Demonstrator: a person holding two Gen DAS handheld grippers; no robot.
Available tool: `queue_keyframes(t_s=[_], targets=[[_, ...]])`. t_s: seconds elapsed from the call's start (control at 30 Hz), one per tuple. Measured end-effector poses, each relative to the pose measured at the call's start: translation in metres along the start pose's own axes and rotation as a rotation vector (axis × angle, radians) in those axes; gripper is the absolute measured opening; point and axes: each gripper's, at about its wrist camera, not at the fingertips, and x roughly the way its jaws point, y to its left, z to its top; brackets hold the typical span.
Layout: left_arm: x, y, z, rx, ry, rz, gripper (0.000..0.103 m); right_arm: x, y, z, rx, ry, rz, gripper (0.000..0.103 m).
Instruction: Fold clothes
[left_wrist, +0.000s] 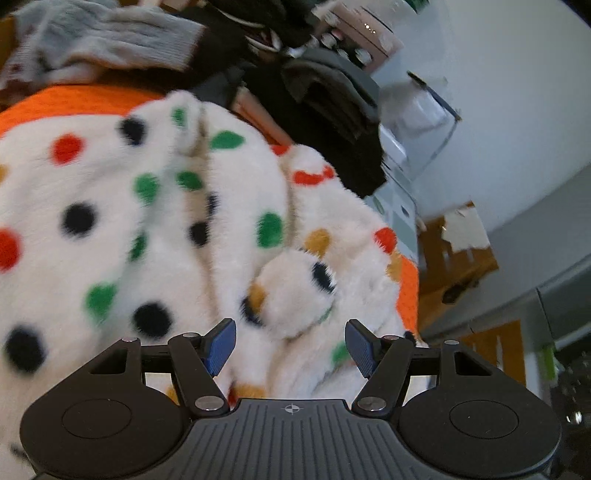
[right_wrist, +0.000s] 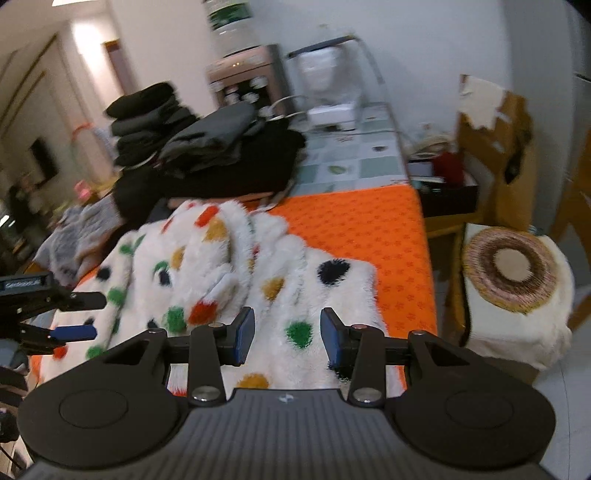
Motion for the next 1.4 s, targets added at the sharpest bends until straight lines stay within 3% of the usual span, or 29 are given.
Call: queue_keyframes(t_s=[0.27,0.53,0.6,0.67,0.83,0.97,1.1,1.23,1.4], targets=[[0.064,-0.03,0.029,0.078,0.058,0.105,0.07,0.008,0.028,-0.01,0.024,0.011,-0.102,0.045],[0.092,-0.034,0.031,0.156,0.06,0.229,0.07,0.029,0.046,0.002,-0.012,0.035,-0.067,0.046],[0.089,-0.025,0.03,0.149,0.06,0.242,0.063,0.037,0.047,0.007,-0.012,0.04,-0.051,0.046],[0.081,-0.013,0.031,0.136,0.047,0.255,0.049,0.046,0.048,0.011,-0.005,0.047,-0.031,0.046],[0.054,0.024,0.038,0.072,0.027,0.29,0.045,0.073,0.048,0.017,0.06,0.078,0.027,0.046],[0.046,0.05,0.041,-0.031,0.064,0.243,0.045,0.096,0.045,0.018,0.167,0.104,0.076,0.046],[0.044,0.064,0.039,-0.149,0.108,0.183,0.054,0.115,0.04,0.018,0.263,0.13,0.101,0.046],[0.046,0.066,0.034,-0.254,0.142,0.127,0.061,0.126,0.036,0.02,0.311,0.146,0.116,0.046],[0.055,0.066,0.03,-0.305,0.188,0.094,0.065,0.133,0.036,0.021,0.323,0.163,0.157,0.046]])
